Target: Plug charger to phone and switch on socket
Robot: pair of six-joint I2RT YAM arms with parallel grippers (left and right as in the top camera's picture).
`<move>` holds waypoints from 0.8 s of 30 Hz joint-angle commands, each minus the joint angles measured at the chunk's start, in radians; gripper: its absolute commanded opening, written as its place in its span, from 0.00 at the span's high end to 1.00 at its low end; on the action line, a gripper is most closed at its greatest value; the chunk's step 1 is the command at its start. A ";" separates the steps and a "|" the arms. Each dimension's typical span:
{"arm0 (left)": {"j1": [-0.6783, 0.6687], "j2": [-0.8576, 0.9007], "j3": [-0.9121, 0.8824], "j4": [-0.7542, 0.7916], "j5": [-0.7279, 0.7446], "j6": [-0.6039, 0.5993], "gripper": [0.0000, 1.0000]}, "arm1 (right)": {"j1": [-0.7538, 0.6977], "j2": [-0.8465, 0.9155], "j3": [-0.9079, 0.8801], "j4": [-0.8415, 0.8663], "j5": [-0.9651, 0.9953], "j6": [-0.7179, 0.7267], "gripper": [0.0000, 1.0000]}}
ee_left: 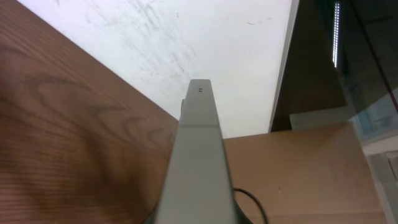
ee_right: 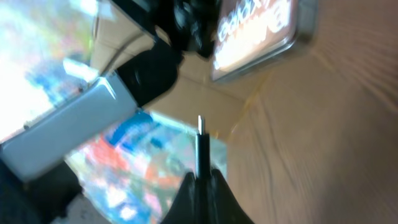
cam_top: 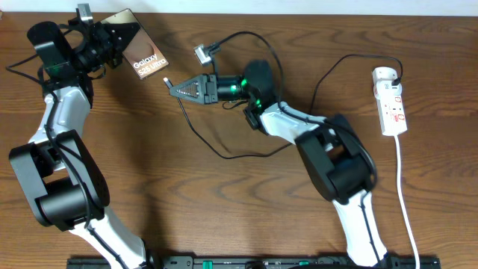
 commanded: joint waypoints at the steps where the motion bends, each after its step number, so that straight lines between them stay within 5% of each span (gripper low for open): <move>1: -0.001 -0.003 0.008 0.019 0.037 -0.010 0.93 | -0.023 0.100 0.001 0.169 -0.006 0.279 0.99; 6: -0.001 -0.003 0.008 0.020 0.037 -0.014 0.93 | -0.043 0.159 0.001 0.350 0.010 0.426 0.99; 24: -0.056 -0.003 0.008 0.117 0.051 -0.020 0.93 | -0.020 0.145 0.101 0.365 -0.076 0.463 0.99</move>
